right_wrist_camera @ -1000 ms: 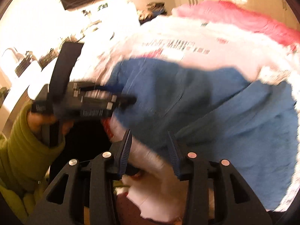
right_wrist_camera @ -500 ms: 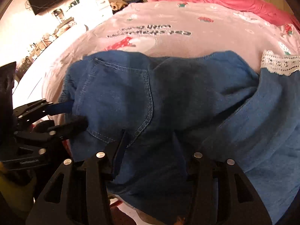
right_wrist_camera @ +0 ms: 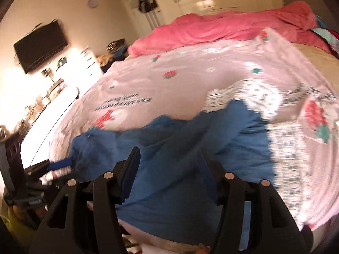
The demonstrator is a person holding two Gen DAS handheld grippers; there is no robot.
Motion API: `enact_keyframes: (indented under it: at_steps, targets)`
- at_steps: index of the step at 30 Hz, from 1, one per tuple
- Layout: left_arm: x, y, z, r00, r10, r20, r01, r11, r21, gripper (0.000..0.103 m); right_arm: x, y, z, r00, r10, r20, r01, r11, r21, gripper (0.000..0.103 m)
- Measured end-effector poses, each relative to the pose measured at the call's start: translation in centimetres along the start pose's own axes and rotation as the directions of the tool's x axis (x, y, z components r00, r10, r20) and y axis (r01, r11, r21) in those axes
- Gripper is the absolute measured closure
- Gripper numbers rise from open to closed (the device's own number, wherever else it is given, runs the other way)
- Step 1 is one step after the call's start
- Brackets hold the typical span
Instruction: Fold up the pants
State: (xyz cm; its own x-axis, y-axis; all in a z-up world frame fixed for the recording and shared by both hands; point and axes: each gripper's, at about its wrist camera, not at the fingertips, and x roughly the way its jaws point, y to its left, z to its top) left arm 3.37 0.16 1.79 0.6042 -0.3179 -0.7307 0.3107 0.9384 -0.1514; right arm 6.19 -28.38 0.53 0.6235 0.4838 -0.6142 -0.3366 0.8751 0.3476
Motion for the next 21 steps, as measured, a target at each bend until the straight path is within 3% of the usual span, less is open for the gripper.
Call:
enact_keyframes:
  at_steps: [6, 12, 17, 19, 21]
  targets:
    - [4.3, -2.9, 1.2, 0.989, -0.121, -0.082, 0.123, 0.992, 0.029, 0.052, -0.8, -1.9, 0.2, 0.999, -0.036, 0.030, 0.035, 0.999, 0.032, 0.048]
    - [9.2, -3.6, 3.2, 0.975, -0.159, -0.157, 0.164, 0.986, 0.021, 0.058, -1.1, -2.9, 0.4, 0.998, -0.053, 0.028, 0.052, 0.998, 0.042, 0.048]
    - [11.4, -2.5, 3.9, 0.969, -0.199, -0.148, 0.191, 0.979, -0.071, 0.058, -0.2, -2.8, 1.2, 0.997, -0.076, 0.010, 0.076, 0.997, 0.021, 0.047]
    - [11.5, -2.1, 3.5, 0.968, -0.227, -0.105, 0.217, 0.971, -0.097, 0.058, 0.8, -2.3, 1.9, 0.997, -0.080, -0.006, 0.080, 0.997, -0.008, 0.047]
    - [11.3, -2.2, 3.3, 0.963, -0.261, -0.071, 0.253, 0.962, -0.101, 0.067, 2.2, -1.6, 2.8, 0.995, -0.092, -0.027, 0.091, 0.994, -0.052, 0.047]
